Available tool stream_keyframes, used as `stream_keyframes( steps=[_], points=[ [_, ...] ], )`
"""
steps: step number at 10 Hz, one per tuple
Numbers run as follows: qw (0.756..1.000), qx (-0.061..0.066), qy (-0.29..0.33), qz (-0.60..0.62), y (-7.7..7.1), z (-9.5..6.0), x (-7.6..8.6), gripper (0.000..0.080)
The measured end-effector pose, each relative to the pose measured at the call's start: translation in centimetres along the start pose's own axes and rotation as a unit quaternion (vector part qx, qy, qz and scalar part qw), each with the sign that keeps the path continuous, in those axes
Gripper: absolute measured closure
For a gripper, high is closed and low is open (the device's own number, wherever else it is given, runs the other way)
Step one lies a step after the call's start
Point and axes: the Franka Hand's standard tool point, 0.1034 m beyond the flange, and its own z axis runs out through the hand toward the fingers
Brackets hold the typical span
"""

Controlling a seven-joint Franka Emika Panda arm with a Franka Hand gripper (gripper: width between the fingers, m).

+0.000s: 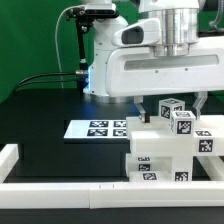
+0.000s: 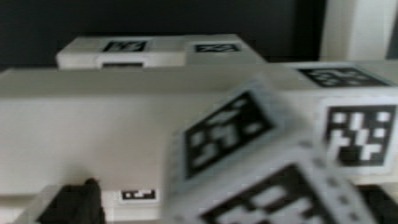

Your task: Assemble chair

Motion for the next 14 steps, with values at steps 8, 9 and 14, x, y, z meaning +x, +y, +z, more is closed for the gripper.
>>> stream_keyframes(
  steps=[8,9,14],
  points=[
    [0.999,0.004,0.0,-0.05,-2.0,-1.5,0.1,0.0151],
    [0.999,0.005,0.001,-0.05,-2.1,-1.6,0.0,0.0151],
    [0.999,0.004,0.002,-0.048,-1.8,-1.5,0.0,0.0151]
  ],
)
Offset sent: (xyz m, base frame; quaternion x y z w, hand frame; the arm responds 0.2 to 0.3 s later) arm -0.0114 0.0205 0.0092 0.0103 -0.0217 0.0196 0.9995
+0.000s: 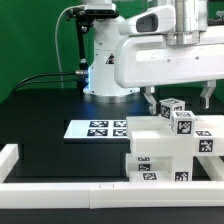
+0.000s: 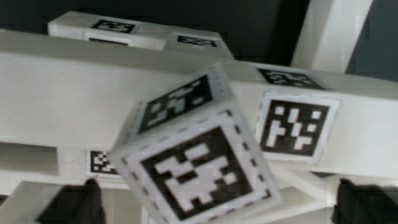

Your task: Assemble chair

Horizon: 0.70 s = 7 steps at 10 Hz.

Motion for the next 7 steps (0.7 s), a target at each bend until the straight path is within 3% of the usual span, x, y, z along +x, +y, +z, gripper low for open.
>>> stream_keyframes(
  steps=[2,3,4,7],
  points=[
    [1.0,0.001,-0.005,0.002,0.0,0.0,-0.1,0.0151],
    [0.999,0.009,-0.032,0.009,0.3,-0.2,-0.4,0.0151],
    [0.999,0.011,-0.043,0.008,1.6,0.2,-1.0,0.0151],
    [0.998,0.008,-0.049,0.024,1.4,0.7,-1.8,0.0151]
  ],
)
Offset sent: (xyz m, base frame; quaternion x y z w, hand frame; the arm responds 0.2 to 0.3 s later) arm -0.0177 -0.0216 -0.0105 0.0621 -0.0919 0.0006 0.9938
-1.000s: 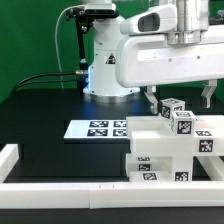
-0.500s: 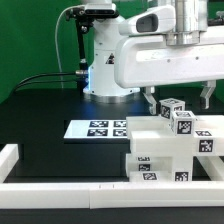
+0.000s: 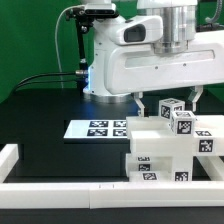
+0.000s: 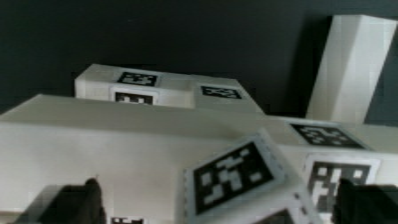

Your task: Assemble chair

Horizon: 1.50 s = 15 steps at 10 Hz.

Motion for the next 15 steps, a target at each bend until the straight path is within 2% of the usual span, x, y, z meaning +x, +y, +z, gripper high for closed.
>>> stream_keyframes(
  steps=[1,2,5,6,7,8,10,11,13,15],
  points=[
    [1.0,0.0,0.0,0.0,0.0,0.01,0.0,0.0276],
    [1.0,0.001,0.0,0.03,-0.06,0.03,-0.01,0.049],
    [0.99,0.001,0.001,0.141,-0.09,0.04,0.01,0.0535],
    [0.975,0.001,0.005,0.223,-0.1,0.06,0.05,0.0535],
    [0.955,0.001,0.005,0.296,-0.08,0.06,0.07,0.0535],
    [0.936,0.007,0.006,0.351,0.01,0.03,0.14,0.0535],
    [0.862,0.022,0.012,0.506,-0.14,0.09,0.09,0.0535],
    [0.865,0.022,0.012,0.502,-0.16,0.08,0.13,0.0535],
    [0.834,0.025,0.01,0.551,-0.29,0.09,0.13,0.0534],
    [0.778,0.039,0.002,0.627,-0.2,0.03,0.1,0.0534]
  ],
)
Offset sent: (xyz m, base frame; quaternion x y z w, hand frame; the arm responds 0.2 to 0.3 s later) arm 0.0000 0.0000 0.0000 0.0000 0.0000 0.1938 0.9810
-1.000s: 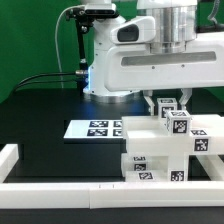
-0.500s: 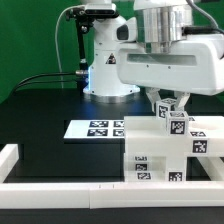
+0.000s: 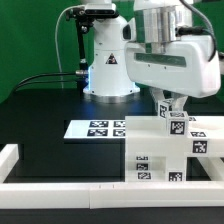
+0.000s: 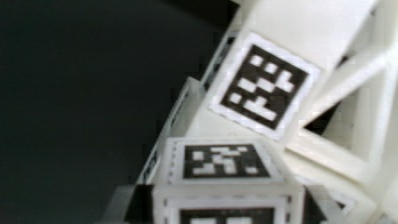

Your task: Assemble chair

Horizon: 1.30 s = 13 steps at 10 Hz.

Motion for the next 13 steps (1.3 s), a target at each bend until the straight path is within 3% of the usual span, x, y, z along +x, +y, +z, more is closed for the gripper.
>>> stream_keyframes(
  steps=[3,6,10,13],
  points=[
    [0.992,0.006,-0.013,0.126,0.1,0.1,-0.2,0.0534],
    [0.969,0.009,-0.024,0.247,0.0,0.1,-0.5,0.0534],
    [0.937,0.013,-0.032,0.346,-0.4,0.0,-1.0,0.0534],
    [0.938,0.012,-0.032,0.345,-0.4,0.2,-1.2,0.0473]
  ],
)
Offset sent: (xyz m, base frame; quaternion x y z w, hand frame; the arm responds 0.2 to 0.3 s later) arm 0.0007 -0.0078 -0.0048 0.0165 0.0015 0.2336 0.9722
